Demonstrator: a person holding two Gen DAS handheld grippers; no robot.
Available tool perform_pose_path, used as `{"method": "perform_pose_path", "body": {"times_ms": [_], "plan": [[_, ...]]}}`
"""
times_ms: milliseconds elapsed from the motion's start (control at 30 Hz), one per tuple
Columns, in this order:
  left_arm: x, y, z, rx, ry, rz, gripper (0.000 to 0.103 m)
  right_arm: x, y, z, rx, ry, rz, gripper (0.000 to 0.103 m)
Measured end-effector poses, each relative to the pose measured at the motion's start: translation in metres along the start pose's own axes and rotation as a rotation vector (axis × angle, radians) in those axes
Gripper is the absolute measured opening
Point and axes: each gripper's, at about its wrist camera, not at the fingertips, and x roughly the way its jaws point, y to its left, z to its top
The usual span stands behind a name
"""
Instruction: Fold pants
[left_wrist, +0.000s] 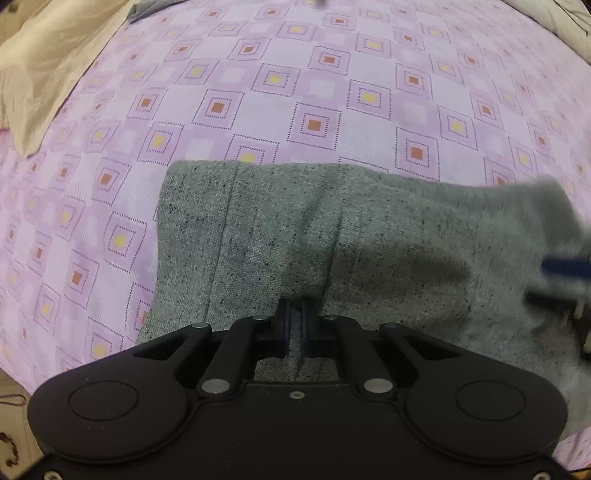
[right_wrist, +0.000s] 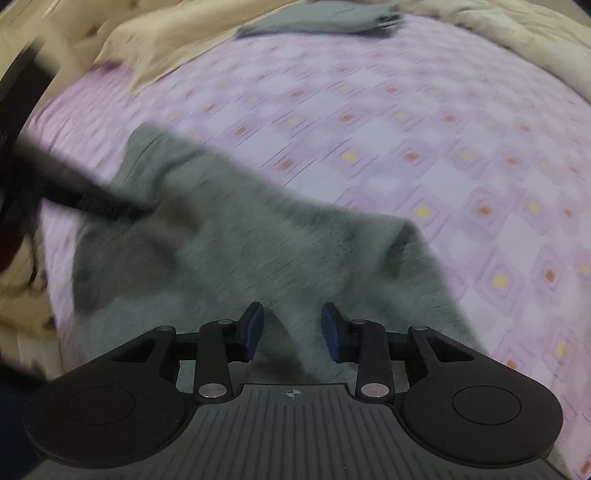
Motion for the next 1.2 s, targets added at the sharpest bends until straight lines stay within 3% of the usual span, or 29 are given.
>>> {"method": "perform_pose_path", "body": {"times_ms": [233,367,433,500,600,733,767,833,900,967,1033,1100,1167,1200], "plan": [[-0.002,-0.004,0.000,0.010,-0.012,0.016,0.007,-0.016,-0.041,0.029,0.160,-0.137,-0.072,0.034],[-0.002,-0.002,-0.002,0.012,-0.020,0.018,0.007,0.003,-0.058,0.034,0.184,-0.058,-0.033,0.034],[-0.004,-0.003,-0.001,0.011,-0.020,0.017,0.007,0.017,-0.056,0.031,0.189,0.028,0.068,0.034],[-0.005,-0.002,-0.002,0.002,-0.020,0.011,0.007,0.018,-0.045,0.026,0.170,0.061,0.169,0.036],[-0.005,0.000,-0.001,0.003,-0.023,0.005,0.007,0.022,-0.041,0.026,0.177,0.051,0.146,0.035],[-0.006,0.002,-0.002,0.002,-0.024,-0.002,0.007,0.031,-0.066,0.033,0.376,-0.001,0.149,0.035],[-0.006,0.002,-0.002,0.000,-0.024,-0.004,0.007,0.035,-0.067,0.033,0.395,-0.001,0.163,0.033],[-0.007,0.002,-0.002,0.000,-0.027,-0.005,0.008,0.037,-0.061,0.032,0.378,0.023,0.196,0.008],[-0.008,0.002,-0.004,0.005,-0.035,-0.006,0.008,0.029,-0.050,0.034,0.306,0.051,0.227,0.006],[-0.009,0.002,-0.006,0.010,-0.046,-0.008,0.008,0.006,-0.048,0.040,0.248,-0.024,0.148,0.005],[-0.009,0.002,-0.009,0.012,-0.062,-0.008,0.008,0.000,-0.064,0.053,0.327,-0.096,0.052,0.002],[-0.009,-0.002,-0.011,0.032,-0.071,0.002,0.008,0.022,-0.071,0.065,0.339,-0.048,0.017,0.002],[-0.009,-0.004,-0.012,0.050,-0.071,0.011,0.008,0.053,-0.062,0.070,0.246,0.023,-0.042,0.002],[-0.009,-0.004,-0.013,0.053,-0.068,0.011,0.008,0.061,-0.060,0.069,0.244,0.012,-0.049,0.002]]}}
